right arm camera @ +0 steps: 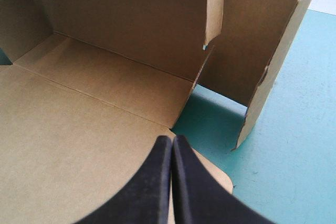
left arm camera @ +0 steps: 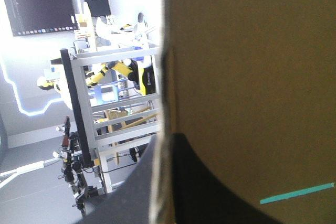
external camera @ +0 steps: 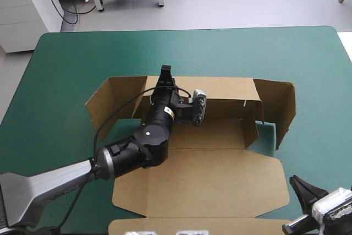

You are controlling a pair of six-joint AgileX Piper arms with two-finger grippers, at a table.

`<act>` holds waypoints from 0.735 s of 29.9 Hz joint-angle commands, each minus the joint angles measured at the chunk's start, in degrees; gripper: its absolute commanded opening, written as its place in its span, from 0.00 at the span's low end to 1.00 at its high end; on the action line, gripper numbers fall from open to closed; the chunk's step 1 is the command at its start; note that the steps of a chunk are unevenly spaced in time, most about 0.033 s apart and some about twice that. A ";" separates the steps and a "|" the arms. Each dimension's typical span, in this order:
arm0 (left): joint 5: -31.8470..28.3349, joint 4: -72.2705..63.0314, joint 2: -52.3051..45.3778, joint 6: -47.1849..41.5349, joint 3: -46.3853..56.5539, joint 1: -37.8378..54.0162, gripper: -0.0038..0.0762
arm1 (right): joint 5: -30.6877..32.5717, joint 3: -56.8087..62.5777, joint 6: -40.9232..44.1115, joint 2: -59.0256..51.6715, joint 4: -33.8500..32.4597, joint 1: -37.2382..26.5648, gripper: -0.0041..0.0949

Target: Fold the box

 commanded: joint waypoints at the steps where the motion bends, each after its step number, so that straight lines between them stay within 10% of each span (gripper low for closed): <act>1: 1.81 9.67 -2.75 -6.67 1.91 -0.99 0.04 | -4.44 -1.31 -0.50 0.85 0.26 -0.31 0.02; 16: 3.66 17.69 -2.75 -17.82 7.45 -0.99 0.04 | -4.44 -1.31 -0.50 0.85 0.26 -0.31 0.06; 22: 3.66 17.96 -2.75 -17.82 7.45 -0.99 0.04 | -4.07 -1.42 0.17 0.98 0.61 -0.31 0.49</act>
